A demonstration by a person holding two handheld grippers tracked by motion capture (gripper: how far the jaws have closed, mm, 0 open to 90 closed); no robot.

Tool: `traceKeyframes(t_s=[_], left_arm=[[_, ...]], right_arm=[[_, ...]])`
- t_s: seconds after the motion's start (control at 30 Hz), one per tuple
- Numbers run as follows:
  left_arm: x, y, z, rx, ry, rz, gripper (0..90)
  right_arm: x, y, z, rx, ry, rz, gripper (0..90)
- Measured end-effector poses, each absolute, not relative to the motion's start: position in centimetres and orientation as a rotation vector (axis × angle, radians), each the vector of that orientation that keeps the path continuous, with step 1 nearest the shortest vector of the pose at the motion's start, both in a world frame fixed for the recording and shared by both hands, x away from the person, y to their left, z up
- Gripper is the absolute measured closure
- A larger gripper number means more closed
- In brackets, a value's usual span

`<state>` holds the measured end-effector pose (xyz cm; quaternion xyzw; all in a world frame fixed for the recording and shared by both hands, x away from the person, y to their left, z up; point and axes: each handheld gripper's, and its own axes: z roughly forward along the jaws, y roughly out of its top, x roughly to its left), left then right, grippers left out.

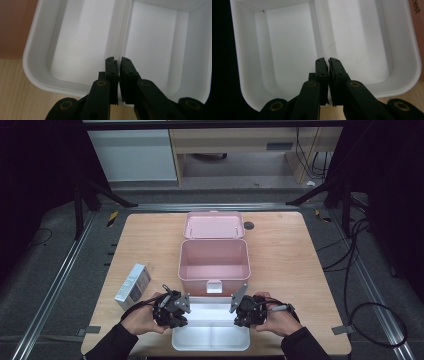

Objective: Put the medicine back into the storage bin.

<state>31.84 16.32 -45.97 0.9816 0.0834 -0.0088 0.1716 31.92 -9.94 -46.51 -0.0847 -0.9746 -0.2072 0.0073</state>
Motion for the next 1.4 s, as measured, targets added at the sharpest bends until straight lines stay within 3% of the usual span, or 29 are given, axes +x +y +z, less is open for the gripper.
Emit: traceKeyframes(t_s=[0.27,0.43,0.67,0.87,1.2,1.4], left_arm=[[32.1,16.3,-46.8,2.786,0.265,-0.012,83.3],[32.1,17.4,-45.2,2.7,0.307,0.038,70.3],[32.7,20.3,-42.1,2.53,0.532,0.201,51.6],[33.7,23.0,-39.8,2.425,0.752,0.331,42.5],[36.1,26.8,-36.4,2.267,1.039,0.481,34.6],[36.6,28.4,-37.3,2.266,1.139,0.522,29.1]], right_arm=[[32.1,-9.9,-47.7,-0.313,-3.043,-0.654,83.6],[32.3,-11.2,-45.9,-0.406,-3.014,-0.854,75.1],[33.3,-14.6,-43.7,-0.727,-3.013,-1.036,63.5],[34.3,-17.5,-42.8,-0.966,-3.011,-1.121,51.7],[36.8,-20.9,-42.4,-1.404,-2.918,-1.237,38.6],[37.6,-22.1,-43.7,-1.624,-2.885,-1.231,30.5]])
